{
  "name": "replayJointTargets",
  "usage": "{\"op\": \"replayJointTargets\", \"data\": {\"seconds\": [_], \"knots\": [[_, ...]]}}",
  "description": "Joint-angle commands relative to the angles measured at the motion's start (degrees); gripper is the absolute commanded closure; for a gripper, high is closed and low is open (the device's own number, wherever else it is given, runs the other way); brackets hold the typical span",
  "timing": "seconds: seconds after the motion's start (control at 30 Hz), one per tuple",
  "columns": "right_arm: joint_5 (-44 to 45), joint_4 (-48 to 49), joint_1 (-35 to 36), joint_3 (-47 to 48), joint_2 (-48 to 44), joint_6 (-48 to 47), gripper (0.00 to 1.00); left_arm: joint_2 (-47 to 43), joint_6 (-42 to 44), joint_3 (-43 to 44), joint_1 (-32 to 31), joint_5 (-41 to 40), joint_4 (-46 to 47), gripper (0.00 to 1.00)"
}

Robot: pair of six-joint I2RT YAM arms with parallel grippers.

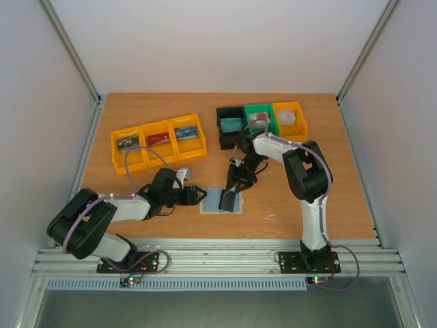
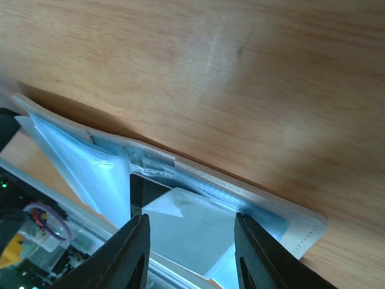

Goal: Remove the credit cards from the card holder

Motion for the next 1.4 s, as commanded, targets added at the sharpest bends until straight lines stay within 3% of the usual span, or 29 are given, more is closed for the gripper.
{"op": "replayJointTargets", "data": {"seconds": [0.0, 0.33, 0.53, 0.8, 1.03, 1.37], "knots": [[-4.00, 0.99, 0.18, -0.18, 1.84, -0.69, 0.60, 1.80, 1.93, 1.42, -1.38, -0.37, 3.88, 0.33], [-10.68, 6.60, 0.16, -2.95, 1.68, 2.35, 0.60, 5.17, 4.15, 4.00, -4.19, 2.19, 5.72, 0.29], [-9.40, 6.33, 0.10, -2.82, 1.80, 2.14, 0.60, 6.51, 4.36, 4.85, -4.44, 1.91, 5.70, 0.29], [3.76, 3.32, -0.58, -1.46, -5.37, 2.65, 0.58, 5.58, 3.76, 4.63, -4.45, -0.32, 5.01, 0.30], [11.60, 5.31, -3.69, -7.63, -11.46, 5.83, 0.45, 5.27, 4.06, 4.67, -4.42, -0.68, 4.38, 0.31], [-1.84, 8.40, -3.80, -11.32, -5.29, 5.93, 0.43, 5.81, 4.12, 4.82, -4.46, -0.24, 4.44, 0.32]]}}
